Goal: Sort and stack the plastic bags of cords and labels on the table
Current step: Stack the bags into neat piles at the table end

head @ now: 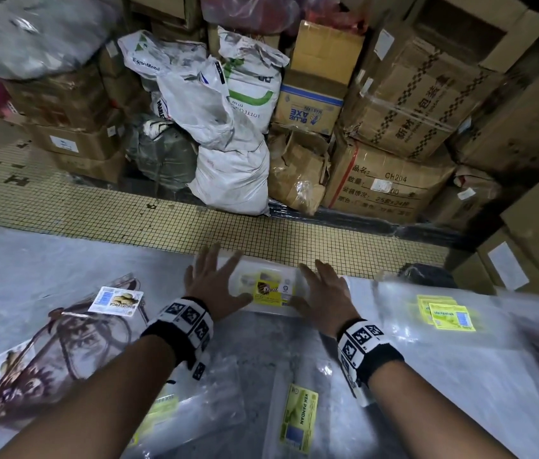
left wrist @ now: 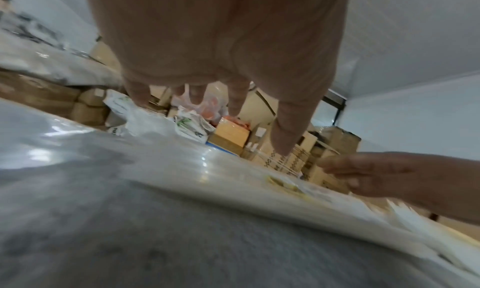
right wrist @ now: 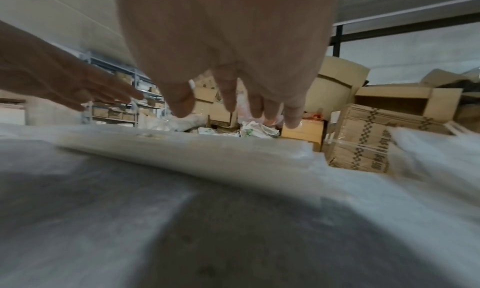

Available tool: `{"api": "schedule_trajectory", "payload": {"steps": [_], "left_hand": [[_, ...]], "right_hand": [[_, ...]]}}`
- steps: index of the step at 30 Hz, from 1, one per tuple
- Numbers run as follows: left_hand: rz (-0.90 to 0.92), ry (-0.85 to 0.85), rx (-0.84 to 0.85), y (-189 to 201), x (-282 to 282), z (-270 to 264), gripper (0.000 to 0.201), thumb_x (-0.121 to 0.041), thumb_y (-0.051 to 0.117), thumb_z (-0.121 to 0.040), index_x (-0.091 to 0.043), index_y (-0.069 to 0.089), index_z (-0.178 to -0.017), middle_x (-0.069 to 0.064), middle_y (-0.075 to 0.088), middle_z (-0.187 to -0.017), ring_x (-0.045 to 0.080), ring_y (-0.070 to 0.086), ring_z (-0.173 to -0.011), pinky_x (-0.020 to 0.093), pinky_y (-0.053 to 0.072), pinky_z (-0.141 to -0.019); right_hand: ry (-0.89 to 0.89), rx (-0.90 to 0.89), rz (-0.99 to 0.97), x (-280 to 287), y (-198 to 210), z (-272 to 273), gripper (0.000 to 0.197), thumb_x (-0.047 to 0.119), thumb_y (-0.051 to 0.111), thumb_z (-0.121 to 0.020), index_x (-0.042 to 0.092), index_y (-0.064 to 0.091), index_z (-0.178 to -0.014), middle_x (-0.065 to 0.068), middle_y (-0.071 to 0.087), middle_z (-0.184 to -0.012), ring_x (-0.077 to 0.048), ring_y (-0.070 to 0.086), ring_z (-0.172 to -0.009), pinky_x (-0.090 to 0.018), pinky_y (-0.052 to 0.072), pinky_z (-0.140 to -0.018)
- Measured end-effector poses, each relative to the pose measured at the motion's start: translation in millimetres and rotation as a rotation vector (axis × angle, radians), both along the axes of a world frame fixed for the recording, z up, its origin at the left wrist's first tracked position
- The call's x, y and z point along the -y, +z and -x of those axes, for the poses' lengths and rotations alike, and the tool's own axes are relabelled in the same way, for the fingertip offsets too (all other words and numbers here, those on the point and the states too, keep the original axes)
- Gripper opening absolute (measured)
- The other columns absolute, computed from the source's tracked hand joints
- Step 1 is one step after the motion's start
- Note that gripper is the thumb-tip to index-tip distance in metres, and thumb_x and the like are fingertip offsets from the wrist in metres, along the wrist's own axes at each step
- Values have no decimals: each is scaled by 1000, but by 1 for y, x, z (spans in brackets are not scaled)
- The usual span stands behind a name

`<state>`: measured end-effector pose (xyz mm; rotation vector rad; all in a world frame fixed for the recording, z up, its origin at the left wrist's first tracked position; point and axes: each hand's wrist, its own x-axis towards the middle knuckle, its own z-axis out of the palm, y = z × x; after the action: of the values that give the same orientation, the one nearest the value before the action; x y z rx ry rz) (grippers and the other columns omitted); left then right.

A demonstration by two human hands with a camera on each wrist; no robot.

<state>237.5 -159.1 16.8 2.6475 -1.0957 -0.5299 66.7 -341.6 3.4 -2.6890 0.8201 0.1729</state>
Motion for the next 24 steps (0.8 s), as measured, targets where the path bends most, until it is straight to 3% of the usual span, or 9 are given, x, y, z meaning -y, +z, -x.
{"api": "schedule_trajectory", "payload": {"steps": [4,12,18,20,22,24], "left_hand": [[-170,-22,-89,-30,10,8,91,-70,48,-85,-45,-9,-151,6,-29,-159,27,-24,-147,55,-5,-119],[-125,0,-82,-37,7,10,91,-71,50,-83,-46,-5,-151,5,-25,-160,26,-20,-148,53,-7,-117],[-4,65,-135,-12,7,7,100,-67,66,-76,-45,5,-152,0,-8,-164,22,-5,-151,56,3,-118],[82,93,-111,-1,4,12,96,-63,70,-75,-45,13,-151,-3,-1,-164,20,1,-151,58,3,-117],[150,110,-62,8,-3,22,88,-56,73,-75,-43,26,-148,-2,10,-163,23,10,-149,56,9,-117],[229,107,-77,11,-14,42,77,-45,76,-75,-36,40,-143,1,26,-156,29,26,-141,48,24,-115]], "right_hand": [[54,-171,-50,2,-18,-3,82,66,40,-94,33,0,-158,-7,-13,-166,-25,-16,-152,-53,-6,-120],[32,-142,-75,1,-26,-1,81,66,41,-94,36,0,-157,-4,-18,-166,-22,-20,-151,-51,-12,-119],[11,-22,-135,1,9,1,86,65,57,-87,34,16,-157,-7,11,-166,-29,0,-153,-56,11,-121],[-3,126,-140,-2,21,10,80,52,65,-89,29,26,-155,-5,22,-163,-31,4,-153,-53,12,-122],[-30,283,-120,-9,28,23,64,37,69,-90,21,43,-147,-8,42,-152,-29,25,-146,-46,21,-120],[-108,325,-140,-22,32,38,46,30,67,-91,19,55,-133,-6,56,-133,-24,48,-125,-37,39,-107]]}}
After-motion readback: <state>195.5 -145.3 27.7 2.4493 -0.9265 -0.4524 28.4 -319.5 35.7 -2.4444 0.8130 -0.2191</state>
